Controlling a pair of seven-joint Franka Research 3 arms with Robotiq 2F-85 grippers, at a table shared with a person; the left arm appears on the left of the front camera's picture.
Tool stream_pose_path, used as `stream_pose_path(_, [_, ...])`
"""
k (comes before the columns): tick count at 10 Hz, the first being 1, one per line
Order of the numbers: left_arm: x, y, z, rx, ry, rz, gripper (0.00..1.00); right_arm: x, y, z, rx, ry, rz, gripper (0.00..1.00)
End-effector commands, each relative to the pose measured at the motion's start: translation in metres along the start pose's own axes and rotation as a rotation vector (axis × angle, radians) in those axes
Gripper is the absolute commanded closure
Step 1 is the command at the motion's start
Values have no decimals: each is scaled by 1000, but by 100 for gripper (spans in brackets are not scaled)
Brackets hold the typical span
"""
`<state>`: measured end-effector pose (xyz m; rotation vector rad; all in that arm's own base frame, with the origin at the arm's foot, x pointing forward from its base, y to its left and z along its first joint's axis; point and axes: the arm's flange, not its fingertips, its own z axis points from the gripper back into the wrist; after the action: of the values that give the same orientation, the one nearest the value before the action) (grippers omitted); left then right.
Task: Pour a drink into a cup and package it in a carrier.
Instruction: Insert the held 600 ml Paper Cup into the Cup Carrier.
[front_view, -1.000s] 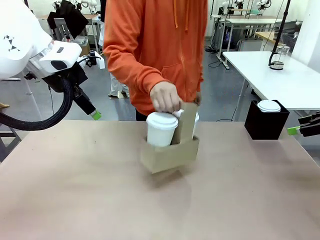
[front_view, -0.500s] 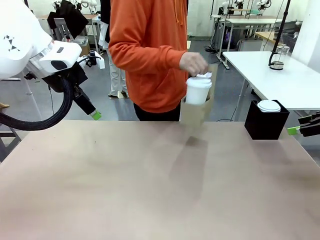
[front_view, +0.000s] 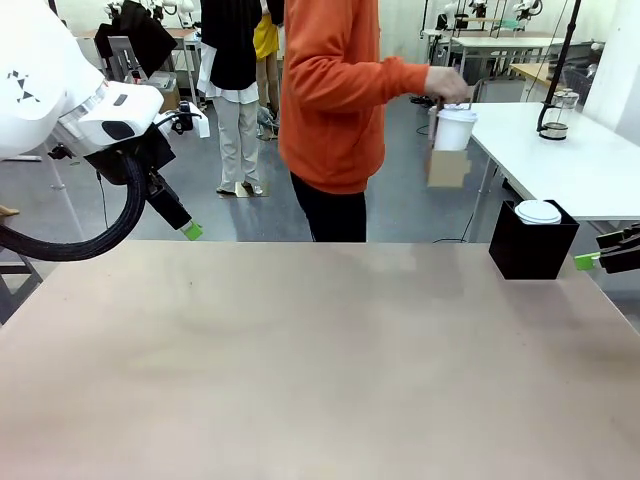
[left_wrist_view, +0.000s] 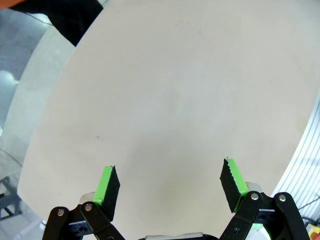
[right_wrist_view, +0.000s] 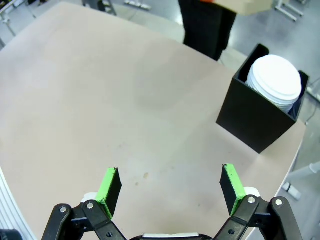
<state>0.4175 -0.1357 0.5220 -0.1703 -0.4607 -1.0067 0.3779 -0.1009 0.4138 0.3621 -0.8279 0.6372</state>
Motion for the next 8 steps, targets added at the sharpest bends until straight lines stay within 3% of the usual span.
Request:
stream_pose_path(1, [0, -1, 2, 5, 16, 10, 0, -1, -1, 2, -9, -2, 20, 0])
stream_pose_path(8, [0, -1, 2, 5, 16, 10, 0, -1, -1, 2, -9, -2, 20, 0])
